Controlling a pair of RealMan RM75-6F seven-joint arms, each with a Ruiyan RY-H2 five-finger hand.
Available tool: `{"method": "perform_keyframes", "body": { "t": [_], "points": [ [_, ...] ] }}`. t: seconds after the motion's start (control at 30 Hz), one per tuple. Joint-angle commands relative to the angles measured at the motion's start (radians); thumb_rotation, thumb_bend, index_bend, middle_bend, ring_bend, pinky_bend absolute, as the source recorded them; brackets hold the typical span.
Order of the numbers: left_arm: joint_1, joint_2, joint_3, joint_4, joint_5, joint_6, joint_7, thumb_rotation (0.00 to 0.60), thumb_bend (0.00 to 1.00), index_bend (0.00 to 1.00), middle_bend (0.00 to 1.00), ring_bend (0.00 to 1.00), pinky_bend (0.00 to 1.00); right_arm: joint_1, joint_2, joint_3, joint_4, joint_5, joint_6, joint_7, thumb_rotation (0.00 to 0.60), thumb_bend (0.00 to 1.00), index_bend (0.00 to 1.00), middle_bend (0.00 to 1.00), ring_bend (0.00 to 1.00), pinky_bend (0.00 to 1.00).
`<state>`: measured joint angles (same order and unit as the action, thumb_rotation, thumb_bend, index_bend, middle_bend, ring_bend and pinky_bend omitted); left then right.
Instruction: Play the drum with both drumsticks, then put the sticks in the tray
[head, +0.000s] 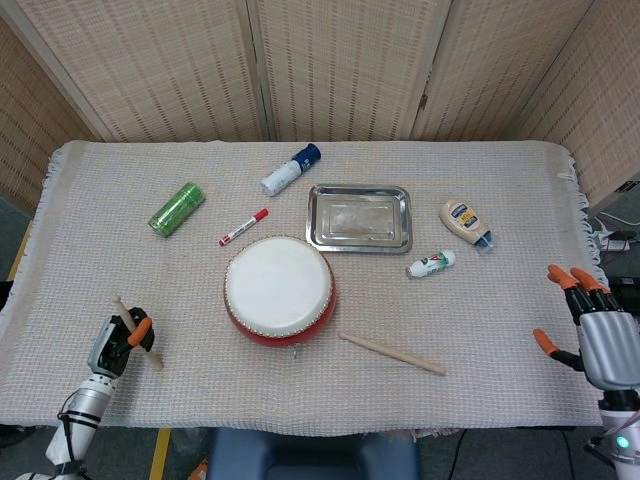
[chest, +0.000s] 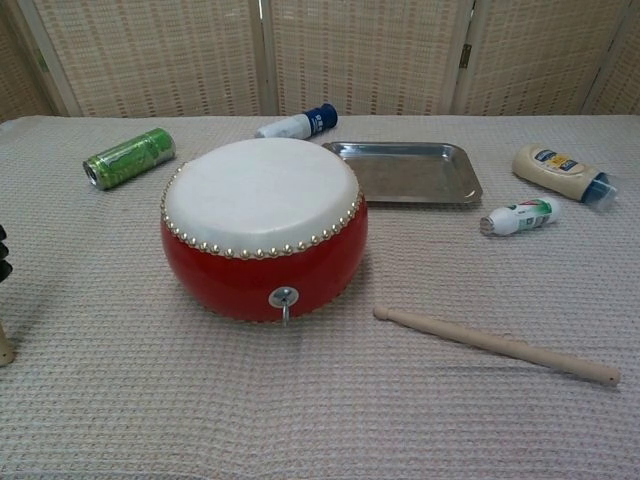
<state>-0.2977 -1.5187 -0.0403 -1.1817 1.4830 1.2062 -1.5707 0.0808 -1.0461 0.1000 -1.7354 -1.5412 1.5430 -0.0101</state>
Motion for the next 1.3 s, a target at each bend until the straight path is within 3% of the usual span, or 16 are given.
{"method": "perform_keyframes", "body": {
  "t": [0.03, 1.3],
  "points": [
    [0.01, -0.014, 0.004, 0.014, 0.002, 0.016, 0.039, 0.587, 0.33, 0.72, 0.86, 0.82, 0.79, 0.0, 0.0, 0.0, -0.003, -0.003, 0.001, -0.002, 0.6, 0.16, 0.12, 0.2, 0.09, 0.23],
    [0.054, -0.15, 0.07, 0.215, 0.049, 0.042, 0.171, 0.6, 0.35, 0.8, 0.93, 0.89, 0.86, 0.0, -0.001, -0.004, -0.031, -0.009, 0.004, -0.027, 0.6, 0.16, 0.12, 0.2, 0.09, 0.23]
  ]
}}
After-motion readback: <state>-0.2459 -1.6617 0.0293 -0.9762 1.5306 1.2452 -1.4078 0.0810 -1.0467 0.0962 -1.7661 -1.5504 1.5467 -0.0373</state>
